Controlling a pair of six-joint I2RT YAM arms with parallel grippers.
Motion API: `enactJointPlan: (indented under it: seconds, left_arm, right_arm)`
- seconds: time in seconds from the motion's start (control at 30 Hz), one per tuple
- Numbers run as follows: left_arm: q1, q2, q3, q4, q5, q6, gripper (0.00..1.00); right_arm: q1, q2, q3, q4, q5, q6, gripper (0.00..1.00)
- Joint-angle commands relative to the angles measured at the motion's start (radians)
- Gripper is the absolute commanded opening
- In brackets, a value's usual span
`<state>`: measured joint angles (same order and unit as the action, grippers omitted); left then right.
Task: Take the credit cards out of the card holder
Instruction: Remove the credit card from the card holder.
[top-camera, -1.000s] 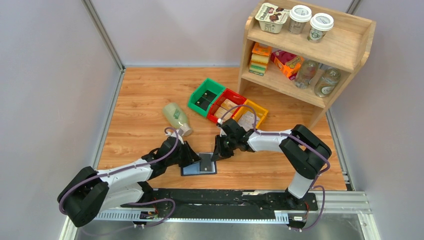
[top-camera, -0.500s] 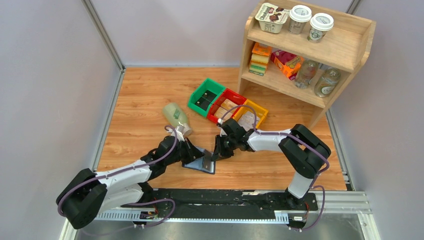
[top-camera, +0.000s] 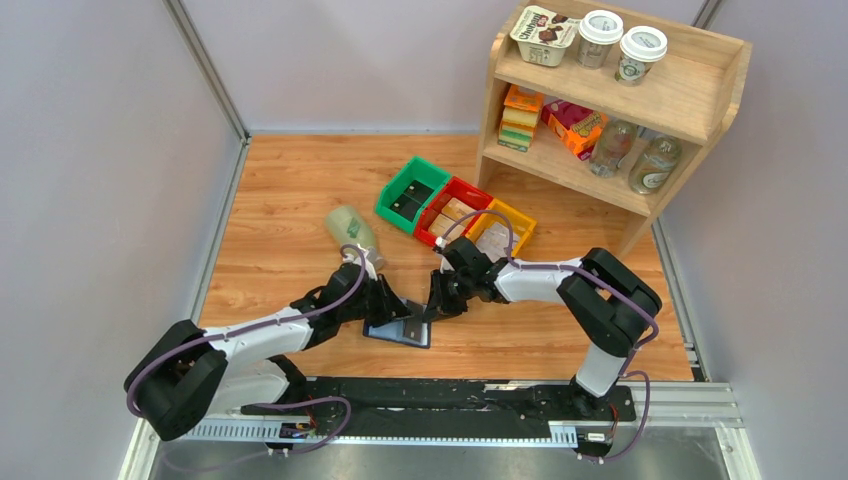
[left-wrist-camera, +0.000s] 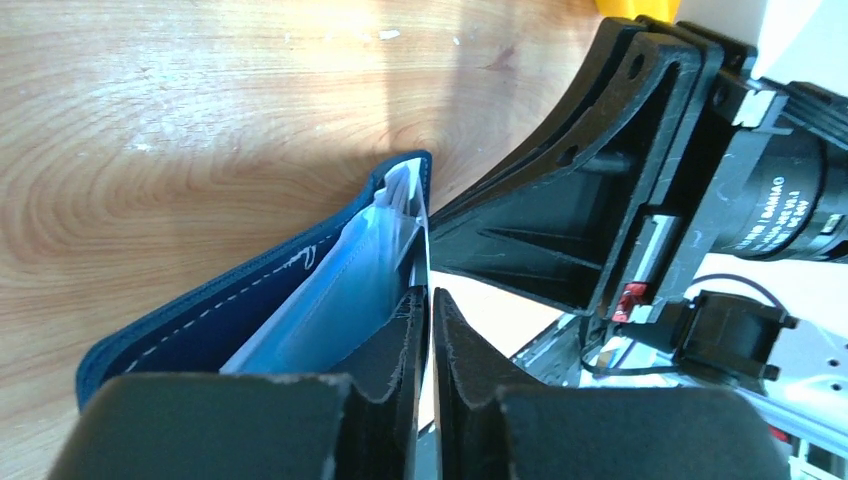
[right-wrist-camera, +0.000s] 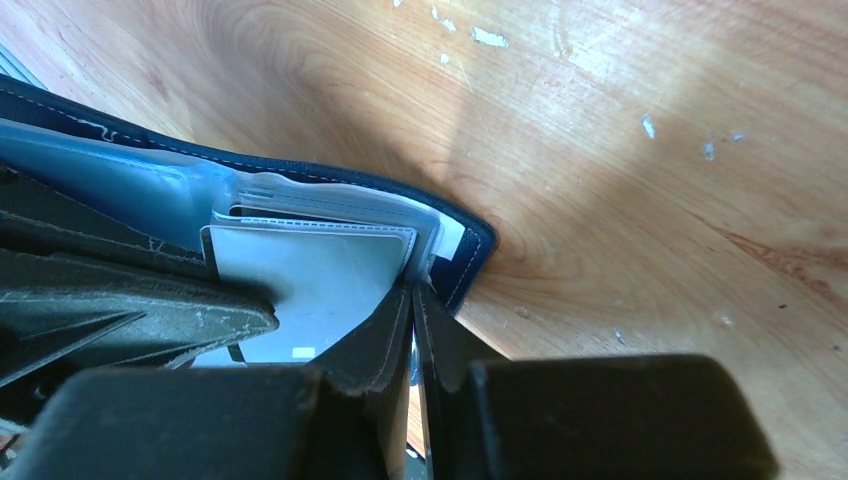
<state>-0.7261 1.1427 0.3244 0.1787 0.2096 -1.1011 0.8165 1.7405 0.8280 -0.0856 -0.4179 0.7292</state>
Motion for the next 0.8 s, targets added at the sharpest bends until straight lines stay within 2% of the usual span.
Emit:
enactJointPlan:
  seconds: [0.0,0.1,0.27,0.63,0.77]
  left_arm:
    - [-0.004,-0.040,0.054,-0.025,0.033,0.040,0.10]
    - [0.007,-0.075,0.058,-0.057,0.027,0.044,0.04]
    - [0.019,-0.147,0.059,-0.139,0.007,0.044,0.04]
    - [0.051,-0.244,0.127,-0.517,-0.121,0.161,0.03]
    - [0.059,-0.259,0.108,-0.532,-0.127,0.165,0.03]
  right_arm:
    - [0.012,0.082,-0.033,-0.051,0.108,-0.030,0.13]
    - [0.012,0.116,-0.035,-0.055,0.117,-0.031,0.13]
    - [0.010,0.154,-0.036,-0.069,0.133,-0.033,0.11]
    - [0.004,0.179,-0.021,-0.094,0.157,-0.040,0.10]
    - [0.004,0.175,-0.013,-0.094,0.153,-0.047,0.10]
